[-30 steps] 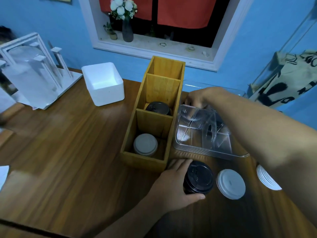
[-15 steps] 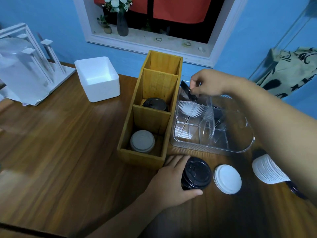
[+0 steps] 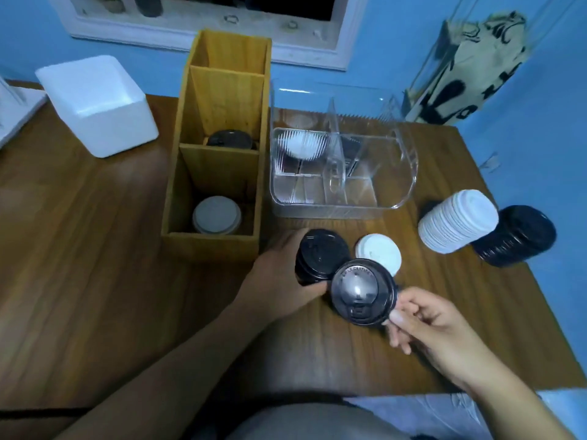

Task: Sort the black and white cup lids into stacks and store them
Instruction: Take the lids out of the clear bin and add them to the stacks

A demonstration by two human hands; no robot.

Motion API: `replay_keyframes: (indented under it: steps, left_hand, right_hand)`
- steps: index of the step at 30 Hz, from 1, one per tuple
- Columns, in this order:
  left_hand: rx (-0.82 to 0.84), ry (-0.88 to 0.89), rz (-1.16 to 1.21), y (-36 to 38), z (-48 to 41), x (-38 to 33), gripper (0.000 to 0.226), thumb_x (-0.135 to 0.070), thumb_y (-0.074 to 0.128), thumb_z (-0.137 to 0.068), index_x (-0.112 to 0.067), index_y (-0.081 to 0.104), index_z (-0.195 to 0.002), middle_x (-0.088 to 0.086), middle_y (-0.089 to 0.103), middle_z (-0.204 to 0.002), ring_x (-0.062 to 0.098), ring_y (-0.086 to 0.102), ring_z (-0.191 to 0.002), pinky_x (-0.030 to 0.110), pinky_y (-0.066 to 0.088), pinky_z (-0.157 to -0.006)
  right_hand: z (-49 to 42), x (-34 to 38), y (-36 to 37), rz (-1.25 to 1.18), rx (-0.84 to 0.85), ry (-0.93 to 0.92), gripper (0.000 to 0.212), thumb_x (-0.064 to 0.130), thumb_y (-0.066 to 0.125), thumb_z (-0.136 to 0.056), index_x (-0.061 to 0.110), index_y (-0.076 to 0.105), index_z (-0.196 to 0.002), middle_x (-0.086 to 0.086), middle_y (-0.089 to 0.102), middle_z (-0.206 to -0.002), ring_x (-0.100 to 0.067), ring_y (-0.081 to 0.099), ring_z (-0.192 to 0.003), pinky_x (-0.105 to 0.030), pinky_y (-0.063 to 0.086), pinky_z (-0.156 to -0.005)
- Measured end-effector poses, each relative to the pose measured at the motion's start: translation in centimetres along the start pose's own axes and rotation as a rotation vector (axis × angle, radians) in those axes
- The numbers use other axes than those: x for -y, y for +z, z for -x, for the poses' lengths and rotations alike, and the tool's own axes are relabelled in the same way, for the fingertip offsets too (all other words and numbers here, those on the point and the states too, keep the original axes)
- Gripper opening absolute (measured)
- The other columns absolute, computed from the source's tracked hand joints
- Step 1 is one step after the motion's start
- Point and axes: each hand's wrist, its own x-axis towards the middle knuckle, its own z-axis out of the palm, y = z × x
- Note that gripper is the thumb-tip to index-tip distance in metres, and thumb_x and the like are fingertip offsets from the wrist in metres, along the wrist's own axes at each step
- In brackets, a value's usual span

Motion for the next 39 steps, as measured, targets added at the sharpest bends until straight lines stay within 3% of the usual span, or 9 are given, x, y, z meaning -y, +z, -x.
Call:
replay_keyframes:
  steps: [3,7,12,14,17,19,25,32,39]
  left_hand:
    - [-0.007,0.004,-0.047,0.2,0.2,-0.1,0.093,-0.056,0.085,-0.071,-0.028,0.040,-0.148,-0.010,0.049,-0.144,0.003,0.041,-0.130,0.019,0.032,-0.107]
    - [0.007,-0.022,-0.048,0.2,0.2,-0.3,0.094,-0.059,0.084,-0.071,-0.031,0.038,-0.148,-0.012,0.047,-0.146,-0.002,0.038,-0.129,0.022,0.032,-0.109]
    - [-0.013,-0.037,-0.101,0.3,0.5,-0.7,0.098,-0.065,0.081,-0.072,-0.024,0.039,-0.150,-0.005,0.049,-0.148,0.010,0.043,-0.134,0.023,0.033,-0.110]
    - [-0.021,-0.021,-0.120,0.3,0.6,-0.9,0.098,-0.065,0.080,-0.072,-0.020,0.041,-0.149,-0.002,0.050,-0.146,0.012,0.045,-0.132,0.024,0.036,-0.111]
    - [-0.023,-0.010,-0.149,0.4,0.8,-1.0,0.100,-0.067,0.079,-0.071,-0.017,0.041,-0.149,0.002,0.052,-0.145,0.016,0.047,-0.131,0.022,0.033,-0.109]
    - [-0.033,-0.021,-0.171,0.5,0.9,-1.1,0.102,-0.067,0.080,-0.070,-0.017,0.041,-0.150,0.003,0.052,-0.146,0.018,0.047,-0.132,0.023,0.032,-0.109]
    - [-0.078,0.016,-0.170,0.6,1.0,-1.3,0.094,-0.062,0.084,-0.068,-0.019,0.047,-0.143,-0.002,0.056,-0.138,0.012,0.050,-0.126,0.018,0.033,-0.103]
    - [-0.092,0.039,-0.171,0.6,1.0,-1.6,0.090,-0.064,0.083,-0.068,-0.024,0.048,-0.141,-0.007,0.057,-0.132,0.003,0.048,-0.119,0.020,0.037,-0.101]
    - [-0.086,0.036,-0.190,0.6,0.9,-1.6,0.092,-0.068,0.082,-0.067,-0.027,0.047,-0.142,-0.009,0.057,-0.131,0.006,0.050,-0.120,0.024,0.041,-0.102]
  right_hand:
    - [1.3,-2.1,-0.4,-0.043,0.014,0.123,0.016,0.013,0.064,-0.093,-0.003,0.067,-0.092,-0.016,0.068,-0.075,-0.026,0.059,-0.060,-0.031,0.046,-0.052]
    - [1.5,-2.3,-1.0,0.022,-0.014,0.251,0.017,0.013,0.063,-0.093,-0.003,0.069,-0.091,-0.018,0.073,-0.089,-0.026,0.064,-0.062,-0.031,0.050,-0.051]
    - [1.9,-1.9,-1.6,0.690,-0.136,0.112,0.017,0.034,0.071,-0.091,0.024,0.067,-0.078,0.007,0.067,-0.073,-0.010,0.061,-0.060,-0.035,0.053,-0.059]
    - [1.7,-1.6,-1.5,0.848,-0.157,-0.163,0.011,0.031,0.074,-0.088,0.032,0.066,-0.096,0.016,0.064,-0.090,-0.005,0.062,-0.083,-0.029,0.051,-0.073]
    - [0.8,-1.4,-1.5,0.891,0.159,-0.374,0.056,0.014,0.074,-0.085,0.027,0.057,-0.137,0.013,0.047,-0.147,-0.007,0.040,-0.139,-0.024,0.033,-0.115]
    - [-0.1,-0.9,-1.2,0.943,0.323,-0.371,0.071,0.014,0.070,-0.086,0.030,0.043,-0.150,0.014,0.034,-0.159,-0.008,0.024,-0.150,-0.026,0.022,-0.122]
    - [-0.7,-1.4,0.9,1.331,0.121,-0.392,0.072,0.058,0.062,-0.087,0.029,0.039,-0.148,0.003,0.053,-0.127,-0.020,0.049,-0.117,-0.040,0.050,-0.091]
    - [-0.4,-2.1,0.1,1.176,0.228,-0.355,0.073,0.053,0.059,-0.090,0.038,0.028,-0.154,0.011,0.021,-0.162,-0.011,0.014,-0.149,-0.033,0.024,-0.119]
    - [-0.5,-2.2,0.7,1.237,0.096,-0.286,0.092,0.084,0.040,-0.079,0.034,0.026,-0.155,0.011,0.029,-0.152,-0.014,0.022,-0.141,-0.038,0.035,-0.113]
